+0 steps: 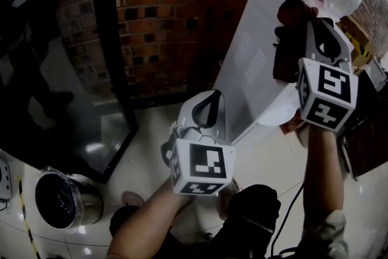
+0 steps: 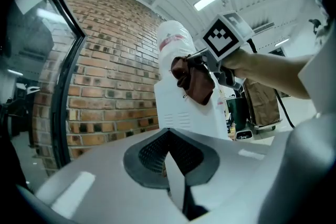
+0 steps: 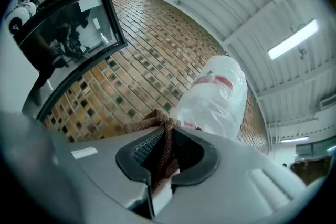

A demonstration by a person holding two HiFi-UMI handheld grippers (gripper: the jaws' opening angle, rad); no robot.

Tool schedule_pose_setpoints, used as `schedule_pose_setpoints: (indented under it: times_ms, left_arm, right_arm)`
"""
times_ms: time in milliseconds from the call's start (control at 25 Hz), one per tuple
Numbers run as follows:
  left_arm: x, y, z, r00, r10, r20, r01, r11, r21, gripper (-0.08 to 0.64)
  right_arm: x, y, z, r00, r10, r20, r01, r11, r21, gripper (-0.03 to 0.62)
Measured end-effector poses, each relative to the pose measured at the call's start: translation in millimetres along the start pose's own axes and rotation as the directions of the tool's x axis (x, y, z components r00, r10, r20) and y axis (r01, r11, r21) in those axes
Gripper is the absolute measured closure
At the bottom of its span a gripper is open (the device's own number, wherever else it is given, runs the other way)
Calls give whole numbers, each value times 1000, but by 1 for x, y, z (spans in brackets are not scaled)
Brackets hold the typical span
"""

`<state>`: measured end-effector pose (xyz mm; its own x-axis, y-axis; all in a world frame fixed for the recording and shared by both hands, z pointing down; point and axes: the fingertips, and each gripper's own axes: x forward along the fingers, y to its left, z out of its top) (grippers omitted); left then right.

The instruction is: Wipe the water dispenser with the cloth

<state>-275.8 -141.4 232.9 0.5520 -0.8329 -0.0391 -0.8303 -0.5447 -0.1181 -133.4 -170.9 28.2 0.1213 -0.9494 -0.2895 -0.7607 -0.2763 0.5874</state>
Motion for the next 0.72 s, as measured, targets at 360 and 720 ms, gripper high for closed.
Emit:
schedule_pose_setpoints:
  times_ms: [360,720]
  left_arm:
    - [16,-11,-36,998,-28,-55,24,998,-57,560]
    - [13,5,-67,992,14,-128,-21,998,-56,560]
  right_arm:
    - [-17,56,-75,985,106,-138,-114,992,-56,531]
    - [-48,149,-188,909,252,-334,-298,950,-94,531]
